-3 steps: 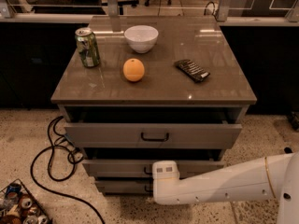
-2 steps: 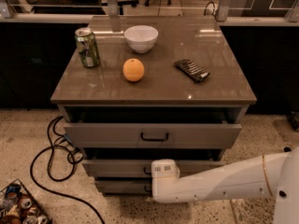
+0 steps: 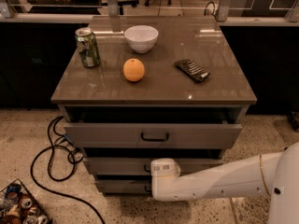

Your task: Close middle drawer

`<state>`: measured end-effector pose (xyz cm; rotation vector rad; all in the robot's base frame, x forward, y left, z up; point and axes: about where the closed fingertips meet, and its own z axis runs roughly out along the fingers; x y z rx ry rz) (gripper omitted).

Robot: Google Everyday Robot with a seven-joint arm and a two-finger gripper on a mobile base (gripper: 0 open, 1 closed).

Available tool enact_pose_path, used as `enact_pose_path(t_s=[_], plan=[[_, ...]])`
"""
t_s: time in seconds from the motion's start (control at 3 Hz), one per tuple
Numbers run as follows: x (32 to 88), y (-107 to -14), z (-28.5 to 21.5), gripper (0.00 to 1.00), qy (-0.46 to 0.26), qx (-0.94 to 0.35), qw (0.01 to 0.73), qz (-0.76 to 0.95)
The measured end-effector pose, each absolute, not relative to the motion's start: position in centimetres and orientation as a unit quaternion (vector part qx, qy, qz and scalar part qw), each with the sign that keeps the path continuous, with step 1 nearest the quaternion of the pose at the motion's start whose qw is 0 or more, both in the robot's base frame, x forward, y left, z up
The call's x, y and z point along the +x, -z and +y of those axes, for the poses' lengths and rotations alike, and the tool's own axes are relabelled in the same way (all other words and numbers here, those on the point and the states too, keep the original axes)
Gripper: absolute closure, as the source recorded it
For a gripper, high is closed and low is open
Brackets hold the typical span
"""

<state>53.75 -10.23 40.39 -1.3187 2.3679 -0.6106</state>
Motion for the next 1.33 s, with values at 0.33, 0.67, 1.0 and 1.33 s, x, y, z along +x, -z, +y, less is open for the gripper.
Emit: enact_pose_path(t_s=[0.33, 0.67, 1.0, 1.33], plan=[[54.58, -39.76, -10.34, 1.00, 0.224, -0.446, 0.188, 0.846], [54.73, -39.64, -10.36, 1.00, 0.225, -0.442, 0.190, 0.847], [54.73, -39.64, -10.36, 0.82, 0.225, -0.442, 0.190, 0.847], [54.72, -39.63, -10.36, 0.59, 0.225, -0.442, 0.190, 0.847]])
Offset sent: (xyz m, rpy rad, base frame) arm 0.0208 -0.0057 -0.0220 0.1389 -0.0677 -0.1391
